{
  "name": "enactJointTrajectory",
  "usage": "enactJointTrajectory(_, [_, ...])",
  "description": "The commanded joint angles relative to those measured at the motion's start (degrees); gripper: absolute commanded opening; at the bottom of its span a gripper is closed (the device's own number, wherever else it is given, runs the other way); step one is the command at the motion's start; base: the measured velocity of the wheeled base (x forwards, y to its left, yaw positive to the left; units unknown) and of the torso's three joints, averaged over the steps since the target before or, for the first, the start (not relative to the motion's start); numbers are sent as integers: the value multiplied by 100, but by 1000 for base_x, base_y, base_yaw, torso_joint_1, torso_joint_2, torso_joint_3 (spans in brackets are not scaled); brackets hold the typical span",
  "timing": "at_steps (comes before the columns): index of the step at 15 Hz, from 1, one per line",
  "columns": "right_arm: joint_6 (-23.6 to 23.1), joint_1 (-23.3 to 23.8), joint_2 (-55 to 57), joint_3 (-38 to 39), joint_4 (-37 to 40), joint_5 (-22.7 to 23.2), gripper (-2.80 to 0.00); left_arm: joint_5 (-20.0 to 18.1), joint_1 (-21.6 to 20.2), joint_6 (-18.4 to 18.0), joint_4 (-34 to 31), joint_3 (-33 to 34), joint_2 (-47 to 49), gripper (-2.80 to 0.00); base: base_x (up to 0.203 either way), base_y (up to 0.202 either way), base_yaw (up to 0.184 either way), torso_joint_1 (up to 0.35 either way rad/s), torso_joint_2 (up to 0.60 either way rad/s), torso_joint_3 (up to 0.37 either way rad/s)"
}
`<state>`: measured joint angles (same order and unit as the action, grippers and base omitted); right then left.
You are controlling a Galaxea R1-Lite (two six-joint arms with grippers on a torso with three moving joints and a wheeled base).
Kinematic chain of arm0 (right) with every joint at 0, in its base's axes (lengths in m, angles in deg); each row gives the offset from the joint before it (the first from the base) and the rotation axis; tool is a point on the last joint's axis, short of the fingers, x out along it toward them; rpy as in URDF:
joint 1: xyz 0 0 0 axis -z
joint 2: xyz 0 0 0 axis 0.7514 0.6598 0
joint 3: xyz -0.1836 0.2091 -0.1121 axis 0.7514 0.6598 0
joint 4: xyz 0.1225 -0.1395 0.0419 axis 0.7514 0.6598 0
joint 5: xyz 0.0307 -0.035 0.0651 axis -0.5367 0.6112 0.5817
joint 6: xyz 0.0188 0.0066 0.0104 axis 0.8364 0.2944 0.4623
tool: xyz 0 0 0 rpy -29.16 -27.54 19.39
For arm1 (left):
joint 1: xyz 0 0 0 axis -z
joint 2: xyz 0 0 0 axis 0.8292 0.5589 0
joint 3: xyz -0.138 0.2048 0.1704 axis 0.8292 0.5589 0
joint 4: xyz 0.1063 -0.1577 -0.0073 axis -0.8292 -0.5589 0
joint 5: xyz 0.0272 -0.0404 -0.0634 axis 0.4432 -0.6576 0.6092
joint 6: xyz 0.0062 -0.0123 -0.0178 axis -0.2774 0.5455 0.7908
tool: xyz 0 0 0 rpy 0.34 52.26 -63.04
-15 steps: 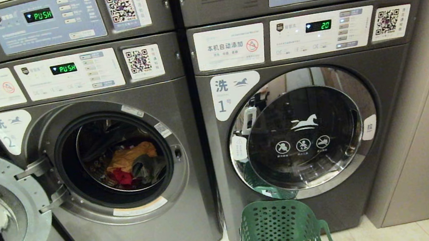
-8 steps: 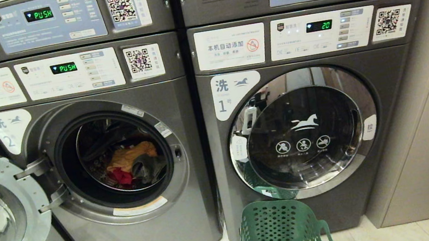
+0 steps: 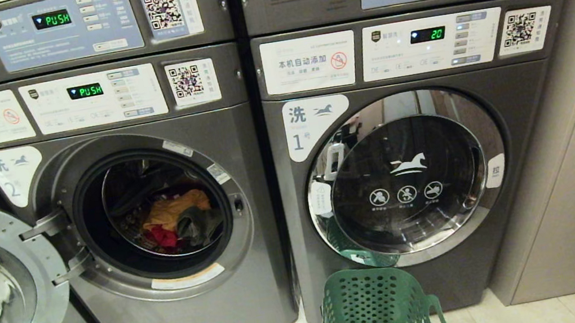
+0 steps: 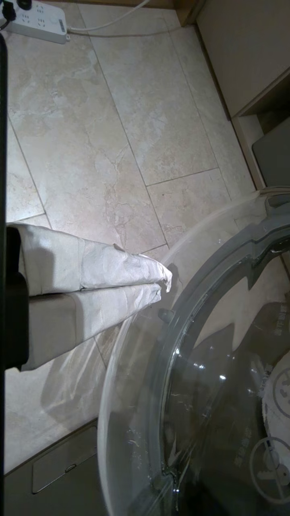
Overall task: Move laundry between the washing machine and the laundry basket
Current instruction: Open the lid of the washing machine, then pick a cloth and place it into the basket
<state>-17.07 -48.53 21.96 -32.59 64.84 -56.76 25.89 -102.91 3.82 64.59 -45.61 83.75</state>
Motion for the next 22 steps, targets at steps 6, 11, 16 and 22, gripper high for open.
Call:
enactJointTrajectory(6, [3,-1,6,0,-2,0,-280,-113,-30,183,15,-1087,945,-280,0,0,0,0,0,0])
enactJointTrajectory(11, [3,-1,6,0,-2,0,-280,-541,-8,265,5,-1837,1422,-280,0,0,0,0,0,0])
enactJointTrajectory(16, [3,-1,6,0,-2,0,-280,-1098,39,553,13,-2066,1683,-280,0,0,0,0,0,0])
enactJointTrajectory(22, [3,-1,6,0,-2,8,-280,-1625,59,867,29,-2166,1795,-280,0,0,0,0,0,0])
